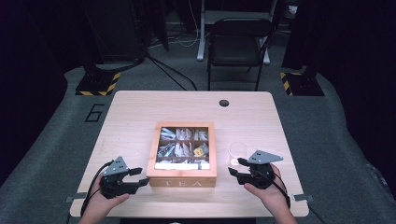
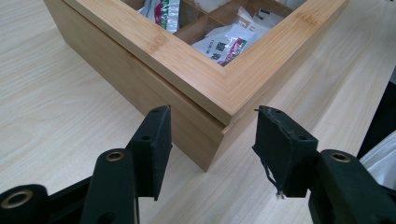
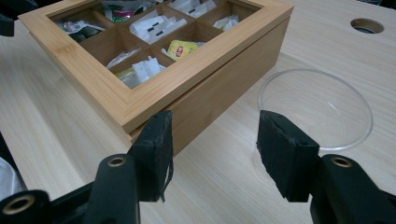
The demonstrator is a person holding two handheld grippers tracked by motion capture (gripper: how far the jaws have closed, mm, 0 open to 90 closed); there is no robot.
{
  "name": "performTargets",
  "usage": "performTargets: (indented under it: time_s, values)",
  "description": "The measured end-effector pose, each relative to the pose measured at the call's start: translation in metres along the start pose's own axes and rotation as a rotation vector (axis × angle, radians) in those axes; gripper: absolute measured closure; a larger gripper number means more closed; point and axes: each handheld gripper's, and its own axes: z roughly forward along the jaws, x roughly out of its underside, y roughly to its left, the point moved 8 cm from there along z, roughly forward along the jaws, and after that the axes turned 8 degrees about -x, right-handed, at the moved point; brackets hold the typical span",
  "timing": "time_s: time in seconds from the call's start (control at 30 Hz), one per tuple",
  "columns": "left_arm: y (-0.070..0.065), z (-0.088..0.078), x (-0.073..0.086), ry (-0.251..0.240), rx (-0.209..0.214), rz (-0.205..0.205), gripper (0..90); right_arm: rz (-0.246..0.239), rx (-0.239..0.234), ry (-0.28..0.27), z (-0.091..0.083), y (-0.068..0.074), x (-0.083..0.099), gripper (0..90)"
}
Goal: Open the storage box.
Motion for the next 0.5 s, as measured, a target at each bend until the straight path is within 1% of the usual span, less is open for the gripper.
performTargets:
  time_s: [0.03,0.13,0.17,0.27,0.3,0.37,0.4,0.47,0.5]
  values:
    - [0.0,0.001,0.0,-0.004,-0.004,-0.001,46.4,0.0,-0.006,0.0,0.001,0.001,0.0,45.0]
    - [-0.001,0.002,0.001,0.003,0.003,-0.003,47.9,-0.009,-0.02,0.004,0.004,0.005,0.002,45.0]
    - [-0.002,0.002,0.002,0.011,0.009,-0.003,48.2,-0.012,-0.021,0.008,0.005,0.005,0.003,45.1]
    - [-0.005,0.006,0.002,0.007,0.007,-0.011,48.8,-0.015,-0.025,0.028,0.009,0.008,0.006,46.4]
    - [-0.005,0.007,0.002,0.016,0.011,-0.003,49.1,-0.027,-0.035,0.03,0.011,0.009,0.007,47.0]
    - [-0.006,0.008,0.002,0.017,0.01,-0.003,50.3,-0.033,-0.05,0.041,0.014,0.014,0.008,47.9]
    - [-0.007,0.009,0.002,0.01,0.007,-0.006,50.6,-0.054,-0.056,0.041,0.015,0.015,0.008,48.0]
    - [-0.007,0.01,0.002,0.018,0.011,0.003,50.9,-0.058,-0.062,0.045,0.016,0.017,0.008,48.6]
    - [-0.008,0.01,0.003,0.018,0.012,-0.002,51.0,-0.063,-0.059,0.041,0.017,0.018,0.008,48.8]
